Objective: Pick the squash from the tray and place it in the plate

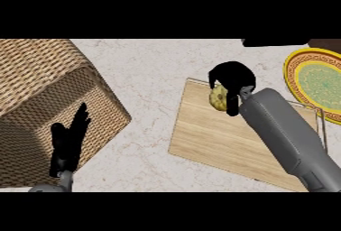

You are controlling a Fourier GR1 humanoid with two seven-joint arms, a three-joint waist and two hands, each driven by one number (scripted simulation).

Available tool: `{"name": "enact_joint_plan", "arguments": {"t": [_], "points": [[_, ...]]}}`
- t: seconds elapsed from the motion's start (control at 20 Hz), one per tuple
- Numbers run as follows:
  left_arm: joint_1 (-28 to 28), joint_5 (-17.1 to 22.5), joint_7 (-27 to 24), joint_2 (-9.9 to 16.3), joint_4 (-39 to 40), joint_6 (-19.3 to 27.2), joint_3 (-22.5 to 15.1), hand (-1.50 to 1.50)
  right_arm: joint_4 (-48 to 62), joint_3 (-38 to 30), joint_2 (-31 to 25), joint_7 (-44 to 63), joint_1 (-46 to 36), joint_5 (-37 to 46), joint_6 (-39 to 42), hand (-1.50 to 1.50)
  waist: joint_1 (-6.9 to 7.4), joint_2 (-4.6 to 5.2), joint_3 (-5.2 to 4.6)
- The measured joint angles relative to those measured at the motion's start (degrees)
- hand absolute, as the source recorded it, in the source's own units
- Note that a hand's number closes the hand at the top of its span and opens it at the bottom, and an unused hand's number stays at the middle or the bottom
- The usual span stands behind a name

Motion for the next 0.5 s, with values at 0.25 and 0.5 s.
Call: {"name": "enact_joint_plan", "arguments": {"t": [0.25,0.5], "points": [[0.02,0.15,-0.69,-0.47,0.62,-0.39,0.07,0.00,-0.52,-11.19,-4.23,2.43,4.19,-2.23,-14.77,1.50,0.42,0.00,-0.11],[0.40,-0.33,-0.46,-0.68,-0.19,-0.77,-0.49,0.00,-5.36,-17.90,-6.94,3.11,7.02,-3.10,-24.87,1.50,1.20,-0.26,-0.22]]}}
